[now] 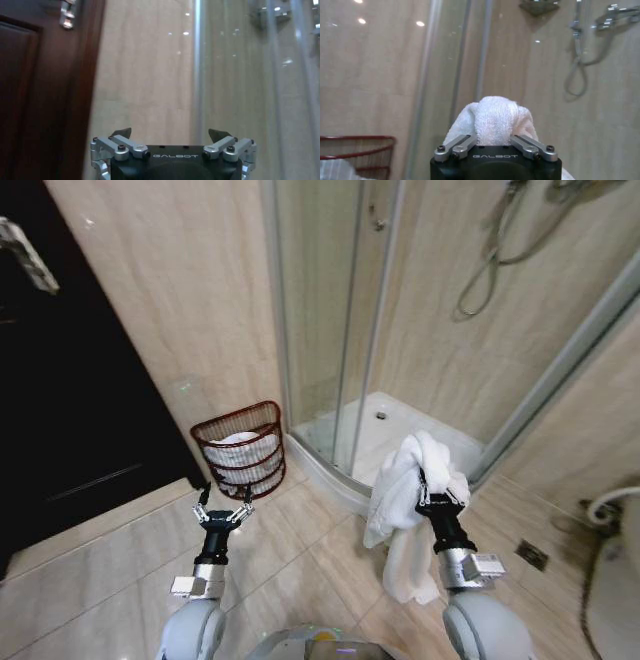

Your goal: Discard the used towel into the hamper.

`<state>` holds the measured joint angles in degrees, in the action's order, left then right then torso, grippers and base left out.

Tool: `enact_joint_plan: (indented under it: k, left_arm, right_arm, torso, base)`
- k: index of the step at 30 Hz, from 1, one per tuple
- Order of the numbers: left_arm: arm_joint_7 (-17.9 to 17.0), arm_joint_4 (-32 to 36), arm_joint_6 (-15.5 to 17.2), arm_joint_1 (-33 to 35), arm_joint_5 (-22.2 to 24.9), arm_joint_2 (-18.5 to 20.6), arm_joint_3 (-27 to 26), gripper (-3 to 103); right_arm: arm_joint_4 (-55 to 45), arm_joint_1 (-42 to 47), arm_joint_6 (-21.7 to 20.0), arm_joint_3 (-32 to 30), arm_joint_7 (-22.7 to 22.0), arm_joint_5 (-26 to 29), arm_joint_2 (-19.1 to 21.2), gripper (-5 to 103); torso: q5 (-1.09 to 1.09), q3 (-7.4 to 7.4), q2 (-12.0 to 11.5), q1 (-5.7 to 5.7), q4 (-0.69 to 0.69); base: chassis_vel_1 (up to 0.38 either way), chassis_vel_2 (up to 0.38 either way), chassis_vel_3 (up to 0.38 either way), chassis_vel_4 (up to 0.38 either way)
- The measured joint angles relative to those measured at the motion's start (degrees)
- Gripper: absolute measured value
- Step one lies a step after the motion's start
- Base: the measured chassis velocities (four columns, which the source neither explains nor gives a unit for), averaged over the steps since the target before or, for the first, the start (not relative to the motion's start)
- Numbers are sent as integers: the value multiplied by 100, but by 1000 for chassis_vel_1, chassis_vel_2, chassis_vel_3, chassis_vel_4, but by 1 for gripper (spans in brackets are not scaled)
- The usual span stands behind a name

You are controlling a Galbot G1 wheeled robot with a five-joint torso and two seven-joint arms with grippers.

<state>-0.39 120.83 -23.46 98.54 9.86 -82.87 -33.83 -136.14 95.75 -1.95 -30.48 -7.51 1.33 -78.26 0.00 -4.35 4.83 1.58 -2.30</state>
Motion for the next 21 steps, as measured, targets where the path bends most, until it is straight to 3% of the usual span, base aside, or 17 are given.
enact_joint_plan:
  k: [21]
  left_arm:
    - [-146, -60, -260, 7, -156, -73, 15, 100]
  right_arm:
    - [69, -100, 59, 22, 55, 160, 47, 6]
  torso:
    - [-2, -1, 0, 0, -2]
  base:
    - [199, 208, 29, 21]
